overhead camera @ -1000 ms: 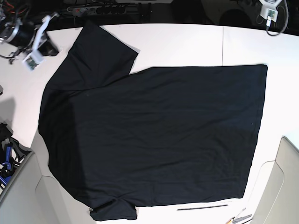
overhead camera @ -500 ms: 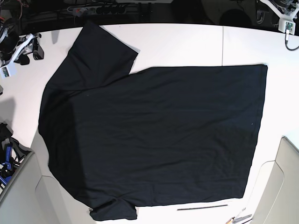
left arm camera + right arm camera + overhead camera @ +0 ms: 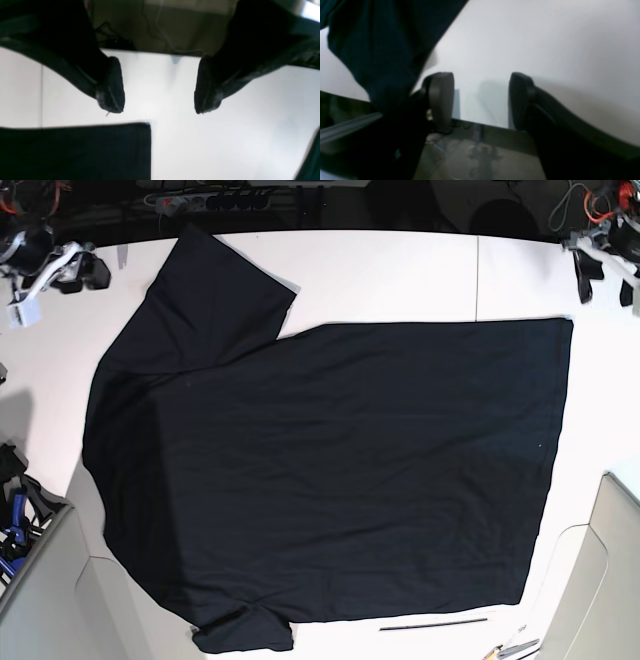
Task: Fold the T-shirt properly
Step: 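Move both grippers to the shirt's shoulder corners and grasp them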
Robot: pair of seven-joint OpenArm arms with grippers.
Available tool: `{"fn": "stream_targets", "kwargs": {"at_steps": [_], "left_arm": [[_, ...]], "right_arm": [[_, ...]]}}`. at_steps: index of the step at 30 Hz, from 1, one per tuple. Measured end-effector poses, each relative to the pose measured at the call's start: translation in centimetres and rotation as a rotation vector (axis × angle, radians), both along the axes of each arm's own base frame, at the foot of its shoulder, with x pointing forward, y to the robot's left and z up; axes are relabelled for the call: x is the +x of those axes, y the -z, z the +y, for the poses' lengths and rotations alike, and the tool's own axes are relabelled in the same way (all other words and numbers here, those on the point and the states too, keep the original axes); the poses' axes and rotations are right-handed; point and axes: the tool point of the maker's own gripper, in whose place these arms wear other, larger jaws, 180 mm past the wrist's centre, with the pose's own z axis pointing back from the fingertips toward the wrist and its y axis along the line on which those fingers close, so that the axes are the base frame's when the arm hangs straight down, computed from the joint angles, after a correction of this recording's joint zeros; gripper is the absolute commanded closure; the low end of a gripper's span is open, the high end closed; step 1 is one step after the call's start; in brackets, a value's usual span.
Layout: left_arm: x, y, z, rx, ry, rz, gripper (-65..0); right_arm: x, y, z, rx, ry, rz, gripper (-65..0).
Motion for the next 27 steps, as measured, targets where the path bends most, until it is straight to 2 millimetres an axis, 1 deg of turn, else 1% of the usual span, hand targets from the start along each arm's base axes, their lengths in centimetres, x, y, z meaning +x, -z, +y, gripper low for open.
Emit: {"fn": "stream_targets", "kwargs": {"at_steps": [3,7,11,14,16,20,24,25,27], "left_arm": [[0.1,1.3,1.6,-0.026,-0.046,0.019,-46.2],[1.0,2.2,2.3,-0.082,-0.056,0.008,-46.2],[1.0,3.4,3.4,-0.117,-0.097,0.020,-46.2],[1.7,3.8,4.0,-0.147,-0.102,0.007,-46.2],[2.2,4.1,4.3,-0.165,-0.099,0.001,-46.2],[2.2,5.2,5.2,-0.199,-0.133,0.009,-46.2],[2.8,6.3,5.5,-0.274,-0.186,-0.002,-46.2],[3.0,6.5,5.3,-0.297,-0.187,-0.008,-46.2],[3.3,6.7,4.3,-0.354,-0.151,-0.016,-46.2]], "right_arm": [[-0.2,0.3,1.4,0.044,0.014,-0.013,-35.0],[0.0,0.5,2.8,0.092,0.042,-0.039,-35.0],[0.7,0.6,4.2,0.132,0.067,-0.064,-35.0],[1.4,0.7,5.7,0.169,0.070,-0.082,-35.0],[1.4,0.8,6.7,0.191,0.060,-0.081,-35.0],[1.4,1.0,8.6,0.228,0.034,-0.080,-35.0],[1.6,1.1,10.0,0.246,0.002,-0.088,-35.0],[1.7,1.1,10.3,0.249,-0.007,-0.087,-35.0],[1.7,1.2,10.8,0.254,-0.022,-0.084,-35.0]]}}
